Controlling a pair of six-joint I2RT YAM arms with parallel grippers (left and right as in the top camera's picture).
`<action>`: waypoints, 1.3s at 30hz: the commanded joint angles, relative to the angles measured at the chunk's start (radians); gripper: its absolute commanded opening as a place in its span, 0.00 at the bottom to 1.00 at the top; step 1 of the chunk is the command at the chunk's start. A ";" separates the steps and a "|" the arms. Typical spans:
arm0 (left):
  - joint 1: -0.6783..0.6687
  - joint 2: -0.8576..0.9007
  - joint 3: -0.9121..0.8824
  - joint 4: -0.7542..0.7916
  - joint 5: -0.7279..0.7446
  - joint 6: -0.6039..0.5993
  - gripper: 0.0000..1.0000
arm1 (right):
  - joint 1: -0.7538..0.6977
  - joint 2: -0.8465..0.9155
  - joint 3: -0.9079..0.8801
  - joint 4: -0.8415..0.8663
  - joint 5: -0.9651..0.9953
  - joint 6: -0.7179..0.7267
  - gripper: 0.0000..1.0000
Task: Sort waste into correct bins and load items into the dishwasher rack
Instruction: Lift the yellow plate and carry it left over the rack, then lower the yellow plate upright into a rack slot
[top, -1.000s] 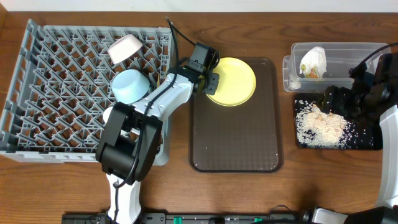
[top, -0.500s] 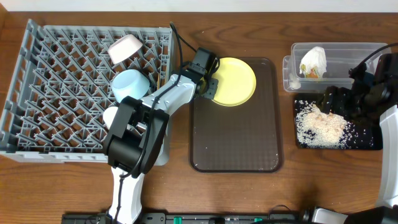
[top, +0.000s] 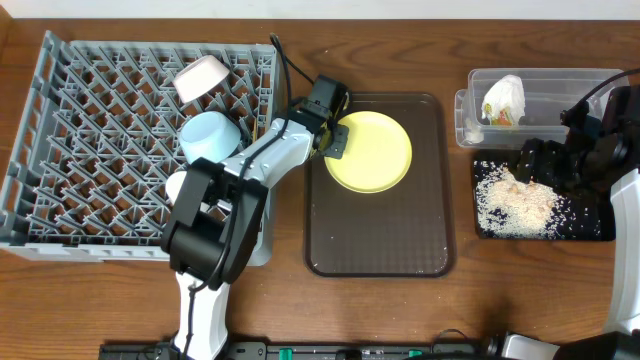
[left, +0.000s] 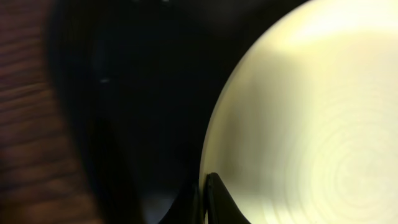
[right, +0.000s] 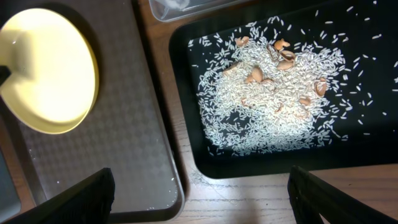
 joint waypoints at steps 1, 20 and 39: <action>0.003 -0.103 -0.011 -0.043 -0.096 0.014 0.06 | 0.008 -0.001 0.014 -0.002 0.000 -0.017 0.87; 0.058 -0.500 -0.011 -0.273 -0.903 0.015 0.07 | 0.008 -0.001 0.014 -0.002 0.002 -0.016 0.87; 0.061 -0.488 -0.021 -0.214 -1.123 0.037 0.06 | 0.008 -0.001 0.014 0.001 0.002 -0.016 0.87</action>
